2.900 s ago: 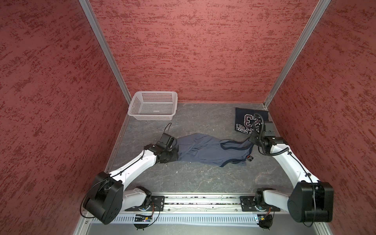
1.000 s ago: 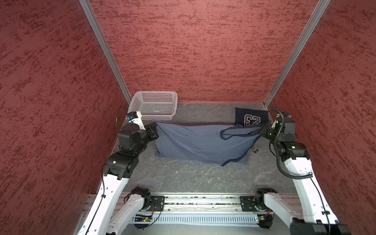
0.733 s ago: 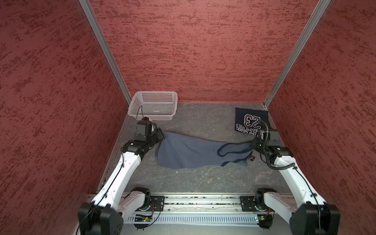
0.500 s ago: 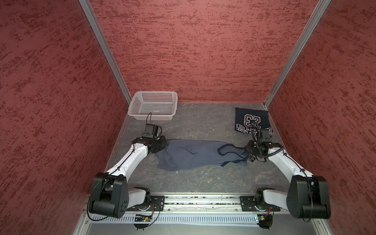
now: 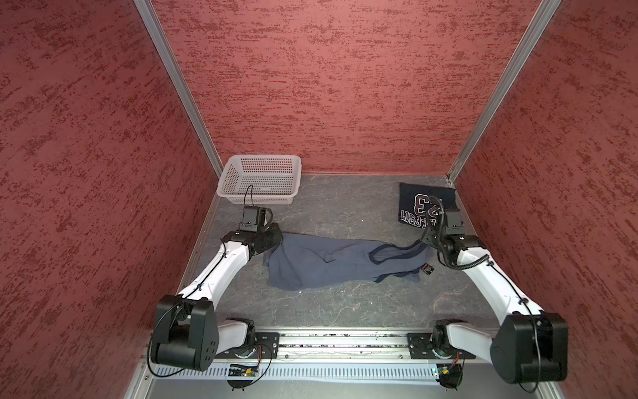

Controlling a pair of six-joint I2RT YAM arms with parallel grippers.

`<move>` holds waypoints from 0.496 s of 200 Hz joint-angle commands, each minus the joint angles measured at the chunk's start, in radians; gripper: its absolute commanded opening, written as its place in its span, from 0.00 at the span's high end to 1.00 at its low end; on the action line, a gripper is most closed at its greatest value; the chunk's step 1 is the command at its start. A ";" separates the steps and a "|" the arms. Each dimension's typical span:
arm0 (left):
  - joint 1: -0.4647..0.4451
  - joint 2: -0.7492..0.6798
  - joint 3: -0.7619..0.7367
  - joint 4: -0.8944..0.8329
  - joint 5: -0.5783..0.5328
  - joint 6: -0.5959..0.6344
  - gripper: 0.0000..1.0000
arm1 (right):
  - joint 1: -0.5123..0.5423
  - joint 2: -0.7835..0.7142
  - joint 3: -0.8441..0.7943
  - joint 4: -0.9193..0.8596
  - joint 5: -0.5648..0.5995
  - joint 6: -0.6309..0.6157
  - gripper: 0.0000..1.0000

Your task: Fold and stack the tank tops

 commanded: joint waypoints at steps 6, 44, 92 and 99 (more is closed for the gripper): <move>0.009 -0.033 -0.017 0.038 -0.016 -0.011 1.00 | 0.115 0.041 0.048 0.006 -0.198 0.042 0.41; 0.009 -0.051 -0.028 0.043 -0.008 -0.011 1.00 | 0.275 0.191 0.047 0.163 -0.381 0.145 0.44; 0.010 -0.064 -0.044 0.056 -0.006 -0.011 1.00 | 0.362 0.310 0.015 0.263 -0.433 0.237 0.50; 0.010 -0.063 -0.044 0.056 -0.007 -0.011 1.00 | 0.370 0.327 0.013 0.263 -0.437 0.245 0.51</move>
